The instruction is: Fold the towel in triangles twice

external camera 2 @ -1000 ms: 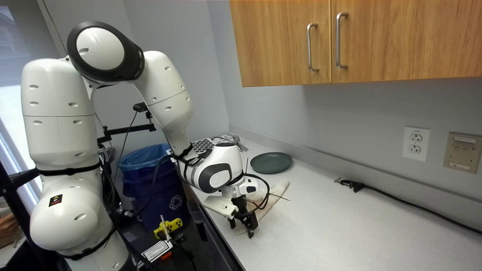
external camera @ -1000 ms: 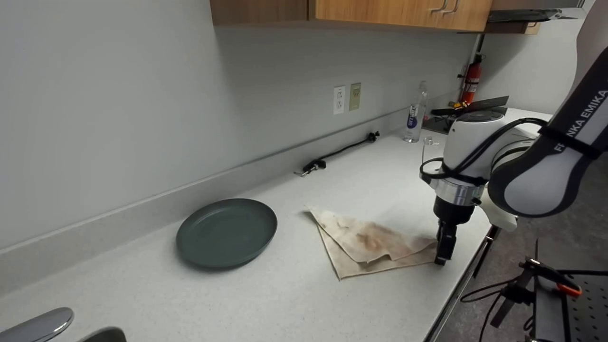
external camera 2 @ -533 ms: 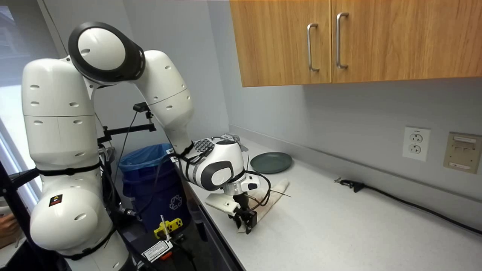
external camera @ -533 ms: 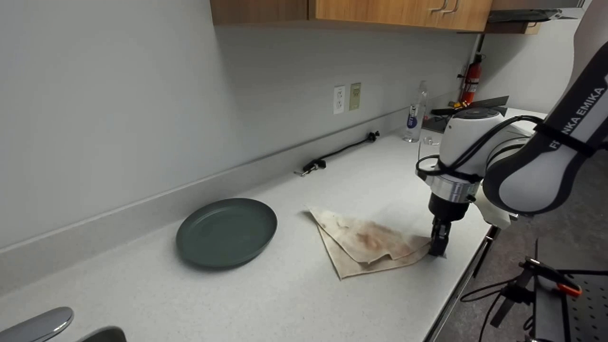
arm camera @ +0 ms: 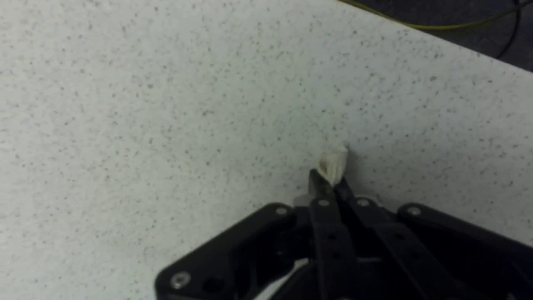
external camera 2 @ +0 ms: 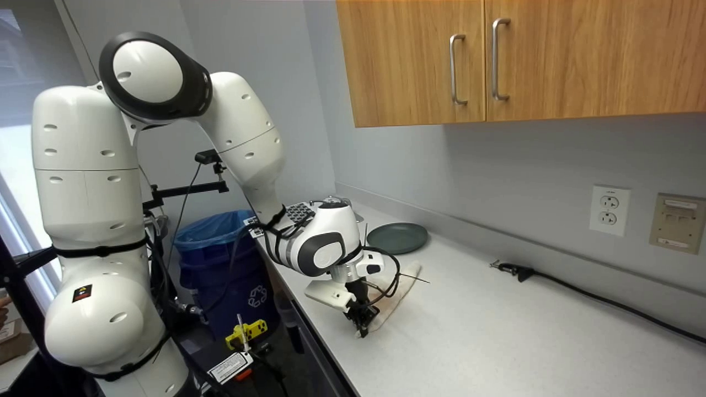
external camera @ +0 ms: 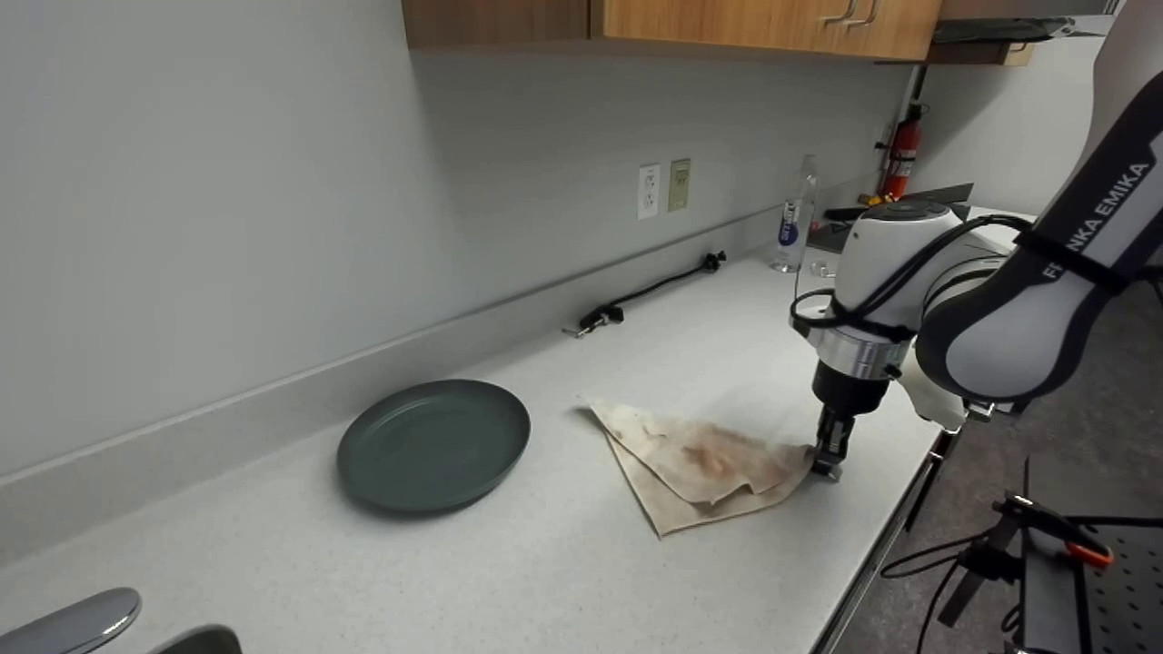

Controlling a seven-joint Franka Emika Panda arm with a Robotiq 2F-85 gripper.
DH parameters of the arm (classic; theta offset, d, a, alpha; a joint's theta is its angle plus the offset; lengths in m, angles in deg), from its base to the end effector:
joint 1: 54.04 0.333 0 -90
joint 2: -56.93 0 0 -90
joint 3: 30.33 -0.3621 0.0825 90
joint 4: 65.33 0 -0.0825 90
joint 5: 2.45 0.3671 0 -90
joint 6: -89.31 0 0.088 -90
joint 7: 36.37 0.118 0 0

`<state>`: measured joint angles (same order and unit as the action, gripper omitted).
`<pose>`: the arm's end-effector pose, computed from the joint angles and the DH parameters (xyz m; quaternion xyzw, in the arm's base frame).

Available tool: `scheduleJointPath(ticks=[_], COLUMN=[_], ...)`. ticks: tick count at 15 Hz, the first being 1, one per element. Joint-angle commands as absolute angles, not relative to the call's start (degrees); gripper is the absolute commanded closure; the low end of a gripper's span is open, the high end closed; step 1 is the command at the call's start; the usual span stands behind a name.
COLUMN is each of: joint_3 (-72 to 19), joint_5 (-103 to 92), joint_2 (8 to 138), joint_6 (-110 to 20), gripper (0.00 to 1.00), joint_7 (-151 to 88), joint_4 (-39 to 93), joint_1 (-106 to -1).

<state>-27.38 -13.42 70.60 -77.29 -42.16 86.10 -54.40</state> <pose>0.4298 -0.0146 0.2159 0.9928 0.1150 0.0103 0.0303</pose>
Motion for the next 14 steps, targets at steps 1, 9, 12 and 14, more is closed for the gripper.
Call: scheduleJointPath(ticks=[1, 9, 12, 14], joint_3=[-24.8, -25.1, -25.7, -26.0], joint_5=[-16.6, -19.5, -20.1, -19.0], joint_2=[67.3, 57.8, 54.4, 52.4], joint_6=[-73.8, -57.7, -52.3, -49.3], gripper=[0.99, 0.99, 0.99, 0.99], joint_7=[-41.2, -42.0, -42.3, -43.2], joint_4=[86.6, 86.7, 85.8, 85.2], joint_1=[-53.0, -54.9, -55.3, -55.4])
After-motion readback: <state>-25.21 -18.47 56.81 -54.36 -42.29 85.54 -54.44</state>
